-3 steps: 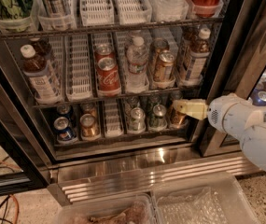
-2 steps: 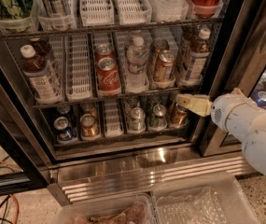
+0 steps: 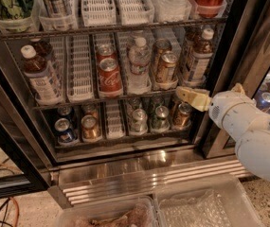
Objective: Pick blue plastic bottle from bottom shelf of fridge
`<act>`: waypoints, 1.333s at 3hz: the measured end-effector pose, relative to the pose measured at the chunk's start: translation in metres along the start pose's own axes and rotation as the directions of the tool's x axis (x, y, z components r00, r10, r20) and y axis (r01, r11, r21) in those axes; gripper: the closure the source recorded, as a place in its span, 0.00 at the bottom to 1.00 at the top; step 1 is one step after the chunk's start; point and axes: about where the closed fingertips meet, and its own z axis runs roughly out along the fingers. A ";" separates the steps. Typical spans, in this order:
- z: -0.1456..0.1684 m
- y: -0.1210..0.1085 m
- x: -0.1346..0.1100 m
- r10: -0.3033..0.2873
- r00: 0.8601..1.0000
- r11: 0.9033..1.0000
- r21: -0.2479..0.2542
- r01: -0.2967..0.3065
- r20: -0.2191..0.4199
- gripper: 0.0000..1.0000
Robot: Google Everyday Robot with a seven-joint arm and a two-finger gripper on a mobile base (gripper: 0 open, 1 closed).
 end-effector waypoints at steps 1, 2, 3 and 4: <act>-0.002 0.008 0.004 -0.024 0.999 0.999 -0.031 0.023 -0.030 0.00; 0.002 0.018 0.020 -0.013 0.999 0.999 -0.053 0.011 -0.042 0.00; 0.014 0.034 0.032 0.017 1.000 0.997 -0.071 -0.019 -0.019 0.00; 0.028 0.050 0.040 0.037 0.999 0.997 -0.075 -0.034 0.028 0.00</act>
Offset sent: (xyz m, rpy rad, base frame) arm -0.0061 0.0259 -0.0404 0.0377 0.0454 0.0567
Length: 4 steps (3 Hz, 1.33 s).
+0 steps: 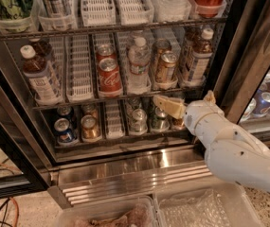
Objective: Pick blue plastic bottle from bottom shelf of fridge
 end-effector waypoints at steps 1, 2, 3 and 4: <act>0.020 0.010 -0.004 -0.035 0.997 0.999 0.033 0.033 0.067 0.00; 0.019 0.008 -0.011 -0.065 0.994 0.997 0.050 0.060 0.086 0.00; 0.021 0.012 -0.009 -0.038 0.996 0.998 0.052 0.034 0.085 0.00; 0.024 0.011 -0.010 -0.041 0.993 0.995 0.095 0.031 0.112 0.00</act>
Offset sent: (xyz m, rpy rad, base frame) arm 0.0154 0.0130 0.0014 -0.0163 -0.0635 -0.0286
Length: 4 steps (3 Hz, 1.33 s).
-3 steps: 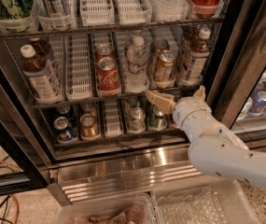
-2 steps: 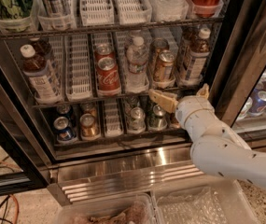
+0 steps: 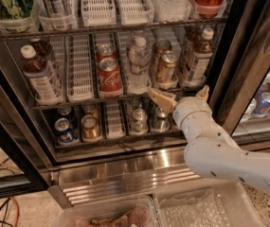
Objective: Pick blue plastic bottle from bottom shelf of fridge
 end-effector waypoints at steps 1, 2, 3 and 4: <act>0.005 -0.009 0.000 -0.022 0.999 0.998 0.063 0.019 0.035 0.13; 0.010 -0.022 -0.003 -0.048 0.997 0.991 0.127 0.040 0.064 0.26; 0.015 -0.033 -0.009 -0.106 0.989 0.980 0.176 0.087 0.099 0.26; 0.018 -0.042 -0.016 -0.164 0.978 0.967 0.219 0.133 0.129 0.27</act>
Offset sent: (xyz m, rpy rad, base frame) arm 0.0212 -0.0360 -0.0023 -0.0718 -0.0946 -0.2050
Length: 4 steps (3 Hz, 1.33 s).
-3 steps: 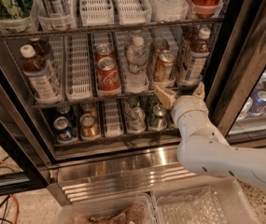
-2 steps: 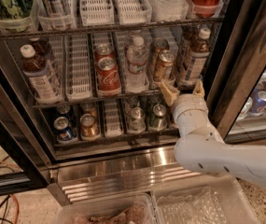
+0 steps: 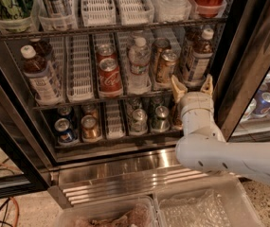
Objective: Pick blue plastic bottle from bottom shelf of fridge
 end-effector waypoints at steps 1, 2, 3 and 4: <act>0.005 -0.010 -0.003 -0.027 0.999 0.999 0.037 0.026 0.026 0.27; 0.008 -0.016 -0.003 -0.041 0.998 0.997 0.061 0.039 0.038 0.29; 0.010 -0.016 -0.003 -0.043 0.998 0.997 0.065 0.041 0.041 0.31; 0.014 -0.014 -0.001 -0.044 0.998 0.997 0.063 0.041 0.045 0.34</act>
Offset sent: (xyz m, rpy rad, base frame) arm 0.0090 -0.0237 0.0009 -0.0513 -0.0491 -0.0884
